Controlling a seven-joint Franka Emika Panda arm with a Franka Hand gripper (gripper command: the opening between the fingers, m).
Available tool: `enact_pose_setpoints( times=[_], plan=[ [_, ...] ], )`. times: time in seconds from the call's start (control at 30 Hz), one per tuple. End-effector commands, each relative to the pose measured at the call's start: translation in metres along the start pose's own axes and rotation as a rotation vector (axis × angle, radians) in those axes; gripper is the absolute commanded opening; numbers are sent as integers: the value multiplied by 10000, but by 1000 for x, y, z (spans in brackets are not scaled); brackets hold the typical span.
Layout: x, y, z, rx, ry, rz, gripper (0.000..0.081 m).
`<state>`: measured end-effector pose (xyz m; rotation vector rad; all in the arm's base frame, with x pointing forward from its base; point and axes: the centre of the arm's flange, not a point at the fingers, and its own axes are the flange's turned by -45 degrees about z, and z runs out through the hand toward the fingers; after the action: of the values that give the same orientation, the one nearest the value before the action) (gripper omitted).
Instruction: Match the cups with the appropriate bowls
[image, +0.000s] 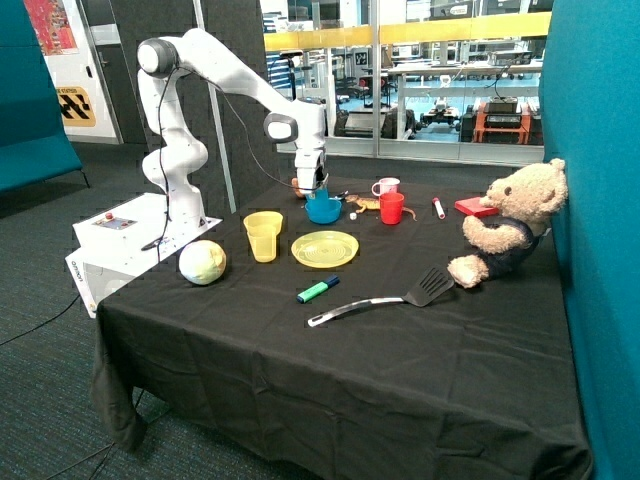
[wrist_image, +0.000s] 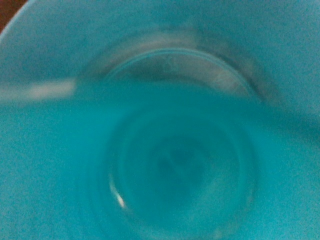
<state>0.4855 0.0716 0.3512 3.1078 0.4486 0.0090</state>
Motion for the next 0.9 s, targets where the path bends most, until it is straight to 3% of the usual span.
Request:
enact_pose_setpoints(
  times=[0.0,0.37,0.57,0.87],
  plan=[
    [-1,5,-2,24,-55,-60,576],
    [-1,4,-3,24,-55,-139,583],
    [1,1,-6,24,-55,-233,728],
    [4,2,-18,25,-54,-256,695]
  ],
)
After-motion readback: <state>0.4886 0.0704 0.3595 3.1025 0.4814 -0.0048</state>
